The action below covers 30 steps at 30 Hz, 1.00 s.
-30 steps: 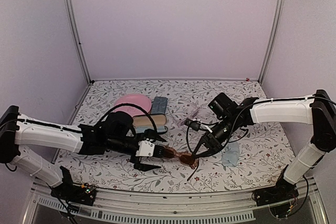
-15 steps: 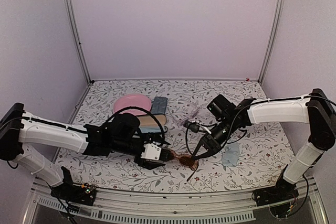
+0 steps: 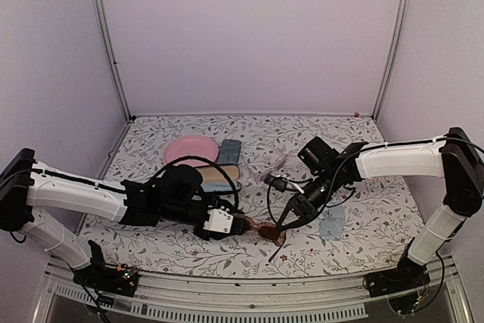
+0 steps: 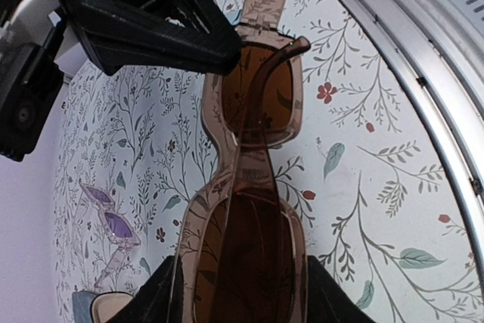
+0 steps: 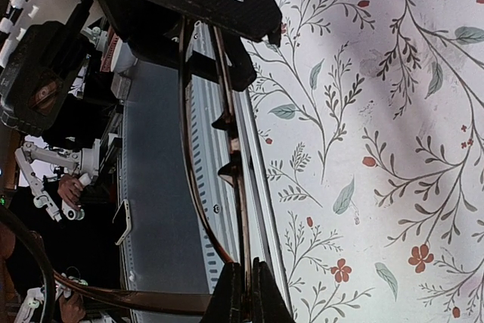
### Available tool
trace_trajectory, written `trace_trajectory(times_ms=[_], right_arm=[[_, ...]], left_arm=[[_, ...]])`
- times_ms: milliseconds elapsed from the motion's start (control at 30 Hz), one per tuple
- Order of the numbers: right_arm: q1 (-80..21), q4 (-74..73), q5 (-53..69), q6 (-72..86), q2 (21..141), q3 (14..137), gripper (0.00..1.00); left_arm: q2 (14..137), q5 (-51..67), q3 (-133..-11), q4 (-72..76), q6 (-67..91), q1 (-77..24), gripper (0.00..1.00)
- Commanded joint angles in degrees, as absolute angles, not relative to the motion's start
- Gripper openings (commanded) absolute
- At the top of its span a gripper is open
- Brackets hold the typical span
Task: Organize the sunglasses
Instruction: Pass from the right arm to the left
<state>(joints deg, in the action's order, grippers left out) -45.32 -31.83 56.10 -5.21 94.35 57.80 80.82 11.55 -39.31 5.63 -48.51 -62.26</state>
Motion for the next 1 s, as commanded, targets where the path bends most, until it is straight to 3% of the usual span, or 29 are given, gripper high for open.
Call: trace_trajectory(times_ms=[0,300,700,967], right_arm=[[-45.69,-32.03,57.38,-5.65,95.61,59.19,0.01],[-45.63,-32.41,57.04,-5.54,96.55,59.84,0.09],[-45.42,-31.57,54.31,-4.01,94.85,60.36,0.38],[-41.36,-26.10,53.93,2.08,88.70,58.07,0.45]], left_arm=[[80.63,10.83,-39.57,7.55,-48.27,-63.35,0.45],[80.14,10.31,-38.96,7.71,-46.08,-63.69,0.40],[79.14,10.38,-36.61,9.06,-42.31,-63.67,0.38],[76.41,10.45,-33.05,12.04,-38.23,-63.45,0.37]])
